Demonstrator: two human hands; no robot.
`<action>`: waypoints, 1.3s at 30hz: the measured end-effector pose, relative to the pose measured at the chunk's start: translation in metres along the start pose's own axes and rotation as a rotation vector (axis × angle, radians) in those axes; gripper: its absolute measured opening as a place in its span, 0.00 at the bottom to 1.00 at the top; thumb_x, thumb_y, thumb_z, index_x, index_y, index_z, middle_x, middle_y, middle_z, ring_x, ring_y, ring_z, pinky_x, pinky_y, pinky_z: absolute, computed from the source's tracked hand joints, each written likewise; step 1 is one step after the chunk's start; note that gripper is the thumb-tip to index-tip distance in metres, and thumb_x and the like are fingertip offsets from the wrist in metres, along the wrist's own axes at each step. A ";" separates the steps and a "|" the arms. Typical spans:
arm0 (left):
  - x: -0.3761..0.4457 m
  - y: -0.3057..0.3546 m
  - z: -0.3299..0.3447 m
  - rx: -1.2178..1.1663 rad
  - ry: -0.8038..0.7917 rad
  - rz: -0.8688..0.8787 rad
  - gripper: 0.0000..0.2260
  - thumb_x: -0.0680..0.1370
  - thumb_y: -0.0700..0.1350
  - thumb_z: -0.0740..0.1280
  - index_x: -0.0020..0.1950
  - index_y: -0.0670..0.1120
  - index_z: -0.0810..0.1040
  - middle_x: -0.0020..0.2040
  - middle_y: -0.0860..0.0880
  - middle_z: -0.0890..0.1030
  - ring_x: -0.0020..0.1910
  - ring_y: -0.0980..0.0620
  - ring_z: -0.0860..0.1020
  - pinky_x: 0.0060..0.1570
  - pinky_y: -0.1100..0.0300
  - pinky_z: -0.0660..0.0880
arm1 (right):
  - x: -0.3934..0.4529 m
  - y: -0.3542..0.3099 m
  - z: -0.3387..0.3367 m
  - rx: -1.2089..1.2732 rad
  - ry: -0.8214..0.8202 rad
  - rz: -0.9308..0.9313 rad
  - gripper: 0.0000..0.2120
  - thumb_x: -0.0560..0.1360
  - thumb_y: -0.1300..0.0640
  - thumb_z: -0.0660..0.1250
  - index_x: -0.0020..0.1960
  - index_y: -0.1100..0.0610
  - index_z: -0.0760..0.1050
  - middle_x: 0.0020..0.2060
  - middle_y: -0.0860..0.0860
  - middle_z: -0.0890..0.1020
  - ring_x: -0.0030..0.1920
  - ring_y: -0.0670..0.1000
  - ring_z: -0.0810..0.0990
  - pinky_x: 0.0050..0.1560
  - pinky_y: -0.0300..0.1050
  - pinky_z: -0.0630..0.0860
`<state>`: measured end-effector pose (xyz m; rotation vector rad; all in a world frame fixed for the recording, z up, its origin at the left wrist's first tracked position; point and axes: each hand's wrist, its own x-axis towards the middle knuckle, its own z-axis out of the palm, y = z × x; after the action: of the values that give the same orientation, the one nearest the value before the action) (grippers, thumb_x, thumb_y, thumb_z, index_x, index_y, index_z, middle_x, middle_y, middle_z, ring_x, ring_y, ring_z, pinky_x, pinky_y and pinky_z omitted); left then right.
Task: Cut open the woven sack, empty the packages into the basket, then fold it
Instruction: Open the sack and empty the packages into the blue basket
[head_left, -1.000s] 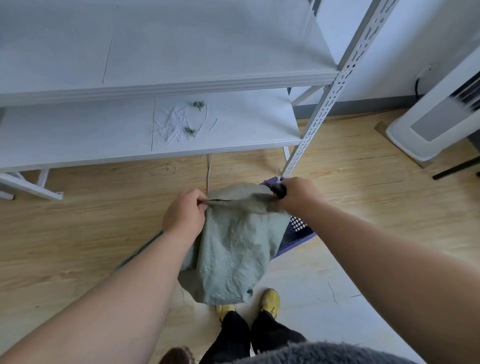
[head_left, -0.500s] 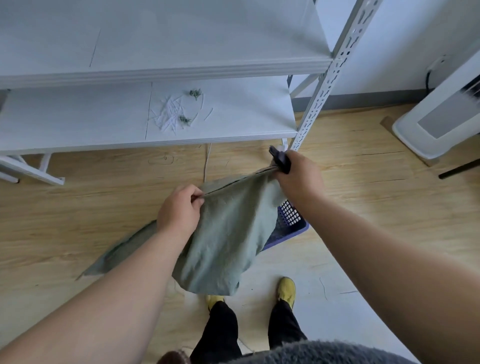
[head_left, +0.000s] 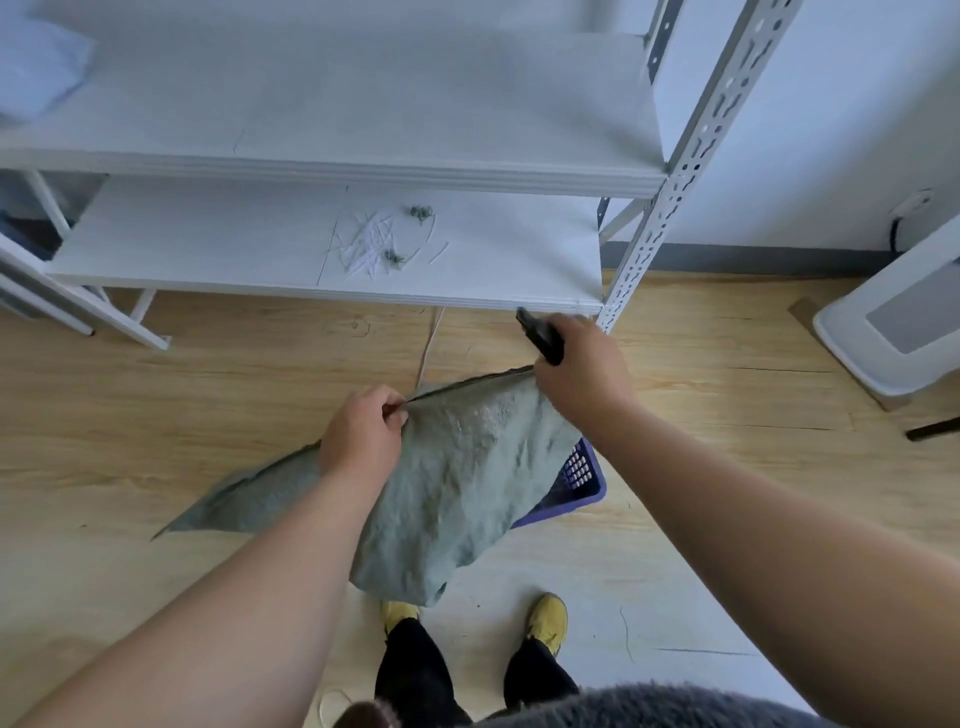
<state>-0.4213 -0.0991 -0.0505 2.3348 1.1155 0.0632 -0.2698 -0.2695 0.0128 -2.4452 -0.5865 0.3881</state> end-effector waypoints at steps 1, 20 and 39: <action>-0.003 -0.001 0.001 -0.005 0.017 -0.016 0.05 0.79 0.44 0.65 0.52 0.50 0.79 0.53 0.51 0.79 0.50 0.49 0.76 0.45 0.58 0.71 | -0.002 -0.013 0.001 0.056 0.042 -0.093 0.14 0.72 0.64 0.64 0.55 0.52 0.77 0.45 0.48 0.76 0.42 0.51 0.73 0.39 0.44 0.69; 0.008 -0.068 -0.013 0.291 -0.107 -0.039 0.08 0.80 0.47 0.63 0.57 0.53 0.80 0.56 0.51 0.79 0.55 0.46 0.76 0.51 0.54 0.69 | 0.001 -0.027 0.089 -0.090 -0.299 -0.137 0.06 0.78 0.54 0.64 0.46 0.53 0.67 0.37 0.49 0.74 0.37 0.55 0.74 0.37 0.50 0.74; 0.043 -0.036 0.008 0.127 -0.030 0.030 0.07 0.79 0.45 0.64 0.54 0.49 0.80 0.54 0.49 0.80 0.52 0.44 0.77 0.50 0.53 0.71 | 0.036 -0.009 0.061 -0.140 -0.251 -0.007 0.05 0.78 0.54 0.62 0.48 0.55 0.69 0.40 0.53 0.79 0.39 0.58 0.77 0.39 0.51 0.77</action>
<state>-0.4171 -0.0529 -0.0829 2.4564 1.0985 -0.0318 -0.2661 -0.2164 -0.0345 -2.5455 -0.7501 0.6780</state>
